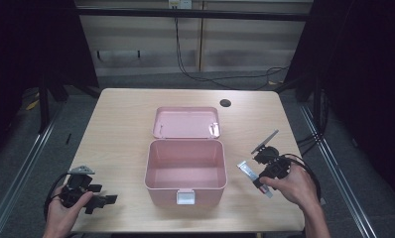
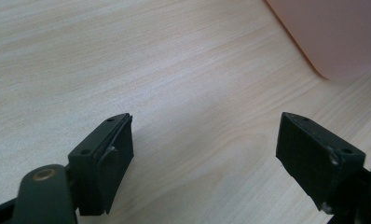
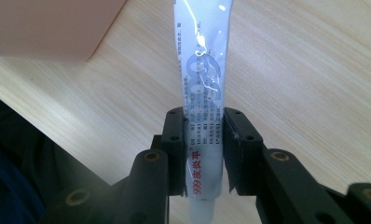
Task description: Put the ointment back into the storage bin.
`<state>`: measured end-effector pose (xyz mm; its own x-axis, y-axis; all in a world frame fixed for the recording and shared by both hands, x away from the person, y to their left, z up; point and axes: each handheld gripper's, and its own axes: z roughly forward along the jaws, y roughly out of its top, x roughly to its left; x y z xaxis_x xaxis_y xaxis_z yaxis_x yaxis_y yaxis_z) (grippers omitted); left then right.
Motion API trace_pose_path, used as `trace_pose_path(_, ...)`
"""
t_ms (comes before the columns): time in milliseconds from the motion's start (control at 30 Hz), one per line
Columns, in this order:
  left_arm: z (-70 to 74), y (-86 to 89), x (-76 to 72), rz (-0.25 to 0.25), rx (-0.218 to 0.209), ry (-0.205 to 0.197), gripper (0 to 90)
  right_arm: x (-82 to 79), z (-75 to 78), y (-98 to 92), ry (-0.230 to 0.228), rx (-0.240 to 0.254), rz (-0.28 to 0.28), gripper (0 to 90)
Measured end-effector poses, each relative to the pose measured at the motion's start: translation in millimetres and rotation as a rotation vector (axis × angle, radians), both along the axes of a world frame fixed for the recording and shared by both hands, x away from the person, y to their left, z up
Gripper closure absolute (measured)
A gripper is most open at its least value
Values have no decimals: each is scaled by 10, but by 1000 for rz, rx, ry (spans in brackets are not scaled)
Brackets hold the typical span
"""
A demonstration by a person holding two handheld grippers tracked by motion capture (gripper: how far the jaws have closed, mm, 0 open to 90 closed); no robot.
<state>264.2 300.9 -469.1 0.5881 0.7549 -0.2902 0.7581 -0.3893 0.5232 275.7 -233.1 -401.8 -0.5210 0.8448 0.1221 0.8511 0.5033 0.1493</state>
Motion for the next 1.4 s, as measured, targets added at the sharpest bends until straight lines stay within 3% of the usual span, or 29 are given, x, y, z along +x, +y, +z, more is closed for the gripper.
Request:
trace_pose_path(233, 15, 6, -8, -8, -31, -13, 177, 3, 40, 8, 3, -8, 20, 716)
trace_pose_path(500, 35, 21, -19, -12, -56, -25, 171, 20, 194, 4, -20, -3, 29, 716)
trace_pose_path(800, 59, 25, -51, -43, -75, -70, 181, 33, 332, -12, -54, 4, 56, 716)
trace_pose_path(1000, 91, 30, -67, -66, -97, -94, 181, 39, 395, -18, -60, 4, 41, 715)
trace_pose_path(1233, 89, 24, -64, -70, -112, -89, 159, 41, 486, -5, -70, 2, 65, 715)
trace_pose_path(1267, 92, 27, -69, -74, -120, -91, 162, 35, 535, -5, -90, 11, 79, 715)
trace_pose_path(1400, 95, 31, -72, -82, -129, -94, 161, 29, 612, 41, -98, 12, 118, 715)
